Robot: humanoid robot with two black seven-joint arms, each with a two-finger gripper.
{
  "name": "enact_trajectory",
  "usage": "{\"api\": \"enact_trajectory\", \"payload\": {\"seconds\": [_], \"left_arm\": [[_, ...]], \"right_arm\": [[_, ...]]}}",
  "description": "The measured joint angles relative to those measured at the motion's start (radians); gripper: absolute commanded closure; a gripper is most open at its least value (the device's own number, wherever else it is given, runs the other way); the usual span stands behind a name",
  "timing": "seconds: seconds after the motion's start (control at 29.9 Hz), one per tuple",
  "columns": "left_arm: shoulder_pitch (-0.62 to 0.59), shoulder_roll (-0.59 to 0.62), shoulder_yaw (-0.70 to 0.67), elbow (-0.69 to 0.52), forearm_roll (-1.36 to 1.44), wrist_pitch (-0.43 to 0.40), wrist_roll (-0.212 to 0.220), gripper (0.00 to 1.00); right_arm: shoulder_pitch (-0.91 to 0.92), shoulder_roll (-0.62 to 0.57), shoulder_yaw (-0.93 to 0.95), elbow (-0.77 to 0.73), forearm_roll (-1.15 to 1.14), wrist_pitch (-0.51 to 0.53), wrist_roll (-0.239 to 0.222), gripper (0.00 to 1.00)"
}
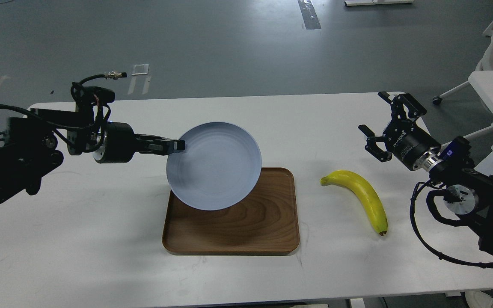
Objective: Place banana on plate with both arms
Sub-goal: 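Lift the blue plate with the left gripper and set it on the tray, then open the left gripper, release the plate, and withdraw the left arm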
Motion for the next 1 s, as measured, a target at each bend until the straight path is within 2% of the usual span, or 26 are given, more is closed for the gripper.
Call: {"api": "enact_trajectory", "payload": {"seconds": [0.2,0.43,1.0], "left_arm": [[-0.038,-0.131,0.078,0.089,0.006,0.0,0.036,1.0],[-0.054,-0.234,0.148,0.169,0.006,0.0,0.051,1.0],[-0.051,-0.303,0.197,0.254,0.005,0.0,0.06,1.0]], "right_arm": [[0.001,0.0,0.0,0.0,0.0,0.0,0.0,0.0],[0.001,-0.003,0.0,-0.002,0.0,0.0,0.0,0.0],[0.007,-0.009,0.0,0.0,0.0,0.0,0.001,0.0]]}}
